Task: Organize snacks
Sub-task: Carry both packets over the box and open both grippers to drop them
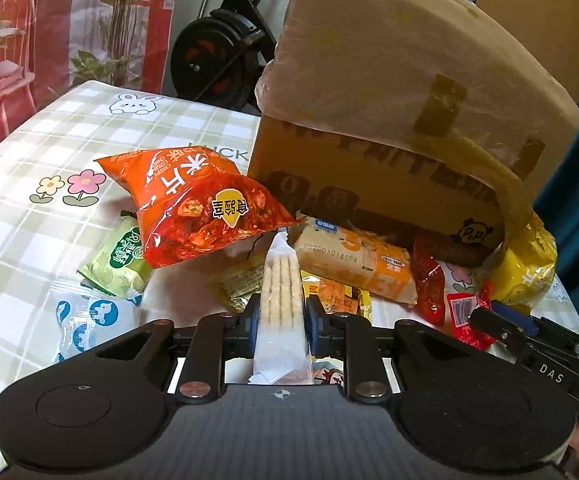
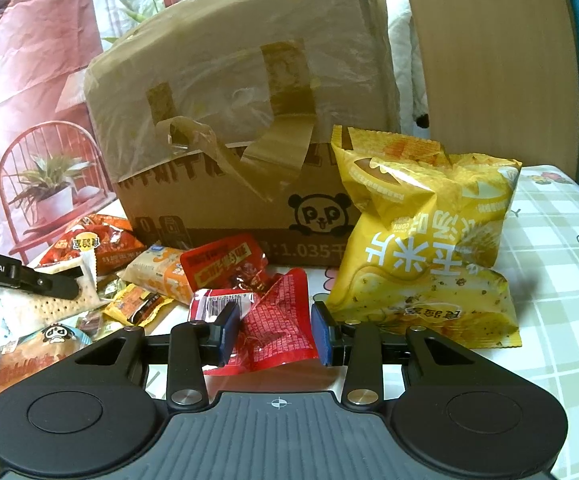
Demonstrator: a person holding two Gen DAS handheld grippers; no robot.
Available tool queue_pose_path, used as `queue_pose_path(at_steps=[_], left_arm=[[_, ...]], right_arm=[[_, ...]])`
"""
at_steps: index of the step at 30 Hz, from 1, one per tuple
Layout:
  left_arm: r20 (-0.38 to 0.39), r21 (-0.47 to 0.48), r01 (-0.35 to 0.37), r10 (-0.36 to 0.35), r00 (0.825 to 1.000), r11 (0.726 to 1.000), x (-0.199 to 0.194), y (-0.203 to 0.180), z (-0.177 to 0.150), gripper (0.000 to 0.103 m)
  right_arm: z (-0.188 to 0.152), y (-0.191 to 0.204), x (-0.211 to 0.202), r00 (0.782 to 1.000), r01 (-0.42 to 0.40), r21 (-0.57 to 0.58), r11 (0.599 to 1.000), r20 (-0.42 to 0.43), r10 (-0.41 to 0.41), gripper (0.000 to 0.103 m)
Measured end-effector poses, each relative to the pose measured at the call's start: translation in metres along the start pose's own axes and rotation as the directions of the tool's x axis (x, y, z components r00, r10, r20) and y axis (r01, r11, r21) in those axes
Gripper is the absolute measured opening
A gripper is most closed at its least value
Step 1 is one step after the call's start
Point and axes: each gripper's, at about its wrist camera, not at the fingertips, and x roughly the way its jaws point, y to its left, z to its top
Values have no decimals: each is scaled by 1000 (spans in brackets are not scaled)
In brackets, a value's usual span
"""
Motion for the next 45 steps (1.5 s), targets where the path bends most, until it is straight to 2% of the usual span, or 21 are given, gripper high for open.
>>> queue_pose_path(at_steps=[5, 10, 15, 19, 23, 27, 31, 34, 37, 39, 42, 45], left_arm=[[13, 27, -4, 4, 1000, 1000, -4, -3, -2, 21], [50, 16, -7, 7, 999, 1000, -18, -2, 4, 21], [120, 51, 1, -7, 993, 999, -43, -8, 16, 21], [203, 101, -7, -13, 979, 995, -67, -21, 26, 21], [273, 116, 24, -55, 960, 993, -86, -32, 46, 21], [338, 148, 47, -95, 936, 988, -98, -49, 76, 21], [392, 153, 63, -119, 912, 986, -98, -65, 117, 21], [426, 175, 23, -96, 900, 984, -88, -84, 148, 21], [420, 167, 10, -80, 904, 986, -68, -92, 179, 21], [409, 181, -24, -53, 911, 983, -52, -99, 194, 21], [390, 177, -62, -12, 921, 982, -33, -97, 208, 21], [363, 161, -57, -5, 932, 985, -20, -91, 213, 21]], right_arm=[[-1, 1, -1, 1000, 0, 1, 1000, 6, 0, 36], [0, 3, -5, 1000, 0, -4, 1000, 14, 0, 36], [9, 1, -20, 999, -15, 35, 999, 43, 14, 36], [26, 10, -43, 995, -29, -4, 1000, 100, 29, 36], [56, 21, -70, 979, -49, -42, 998, 197, 57, 36], [99, 29, -88, 951, -59, -70, 996, 299, 78, 36], [152, 31, -84, 934, -31, -102, 994, 351, 66, 36], [189, 32, -66, 931, 17, -110, 994, 364, 25, 36], [219, 24, -36, 943, 58, -108, 992, 331, -19, 36], [232, 24, -13, 953, 86, -118, 989, 299, -48, 36], [239, 23, 10, 964, 109, -108, 988, 255, -78, 36], [237, 25, 27, 970, 125, -117, 985, 221, -97, 37]])
